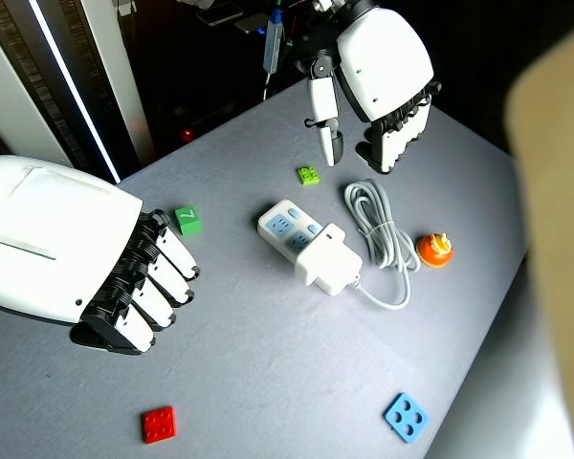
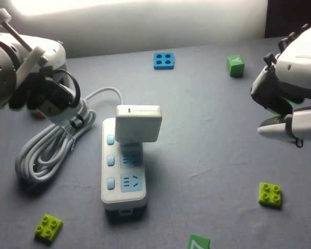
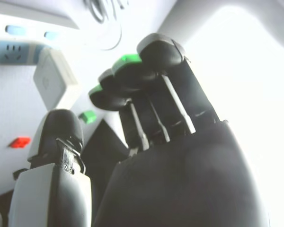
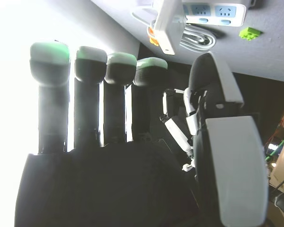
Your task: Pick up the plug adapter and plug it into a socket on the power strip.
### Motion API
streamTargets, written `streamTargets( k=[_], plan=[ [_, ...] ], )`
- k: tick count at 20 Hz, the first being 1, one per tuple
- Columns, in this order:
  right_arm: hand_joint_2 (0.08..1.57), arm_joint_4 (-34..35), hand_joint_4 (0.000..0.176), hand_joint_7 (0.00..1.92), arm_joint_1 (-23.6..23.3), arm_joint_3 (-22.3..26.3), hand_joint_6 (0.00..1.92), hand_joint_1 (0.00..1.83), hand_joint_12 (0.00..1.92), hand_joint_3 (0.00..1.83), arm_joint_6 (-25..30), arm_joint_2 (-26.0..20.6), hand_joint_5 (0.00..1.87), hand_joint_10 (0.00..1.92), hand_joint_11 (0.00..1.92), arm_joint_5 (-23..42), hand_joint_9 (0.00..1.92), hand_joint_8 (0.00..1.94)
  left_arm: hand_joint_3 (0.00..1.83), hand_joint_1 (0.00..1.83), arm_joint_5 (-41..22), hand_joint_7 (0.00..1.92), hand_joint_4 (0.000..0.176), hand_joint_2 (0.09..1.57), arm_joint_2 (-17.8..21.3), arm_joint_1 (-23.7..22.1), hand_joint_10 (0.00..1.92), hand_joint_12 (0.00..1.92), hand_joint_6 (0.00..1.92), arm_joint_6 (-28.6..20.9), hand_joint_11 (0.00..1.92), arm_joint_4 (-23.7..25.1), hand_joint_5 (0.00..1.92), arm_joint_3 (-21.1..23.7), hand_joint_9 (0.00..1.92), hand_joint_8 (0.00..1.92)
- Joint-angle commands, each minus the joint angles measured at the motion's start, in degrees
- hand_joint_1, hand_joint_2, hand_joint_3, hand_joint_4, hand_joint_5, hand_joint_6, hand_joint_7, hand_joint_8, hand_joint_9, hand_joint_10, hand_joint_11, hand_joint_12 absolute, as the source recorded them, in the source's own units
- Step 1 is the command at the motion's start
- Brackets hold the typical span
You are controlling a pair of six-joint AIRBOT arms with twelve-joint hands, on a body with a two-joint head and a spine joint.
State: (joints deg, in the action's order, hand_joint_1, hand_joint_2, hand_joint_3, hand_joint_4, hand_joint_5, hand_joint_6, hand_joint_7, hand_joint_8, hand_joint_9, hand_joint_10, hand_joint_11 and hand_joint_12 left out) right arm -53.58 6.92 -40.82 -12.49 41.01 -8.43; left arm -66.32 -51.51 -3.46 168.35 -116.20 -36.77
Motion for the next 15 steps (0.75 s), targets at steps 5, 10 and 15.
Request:
streamTargets(
  k=[5, 10, 15],
  plan=[
    [1.45, -0.6, 0.0, 1.26, -0.4, 0.3, 1.92, 0.4, 1.92, 0.01, -0.7, -0.3, 1.11, 1.92, 1.62, 3.7, 1.45, 1.94, 0.0, 0.44, -0.8, 1.41, 0.0, 1.44, 0.7, -1.2, 1.92, 1.92, 1.92, 0.4, 1.49, 4.4, 1.36, 0.5, 1.45, 1.92],
    [1.47, -0.6, 0.0, 1.27, 0.0, 0.3, 1.92, 0.47, 1.92, 0.0, -1.1, -0.4, 1.09, 1.92, 1.63, 4.7, 1.46, 1.94, 0.0, 0.48, -0.6, 1.4, 0.0, 1.43, 1.1, -1.5, 1.92, 1.92, 1.92, 0.4, 1.48, 4.4, 1.3, 0.8, 1.43, 1.92],
    [1.47, -0.6, 0.0, 1.26, 1.8, -1.2, 1.92, 0.47, 1.92, 0.0, -2.1, -0.6, 1.08, 1.92, 1.6, 11.5, 1.44, 1.94, 0.0, 0.51, -1.1, 1.34, 0.0, 1.41, 1.6, -3.0, 1.92, 1.92, 1.92, 0.9, 1.43, 4.3, 1.26, 0.8, 1.38, 1.92]
  ],
)
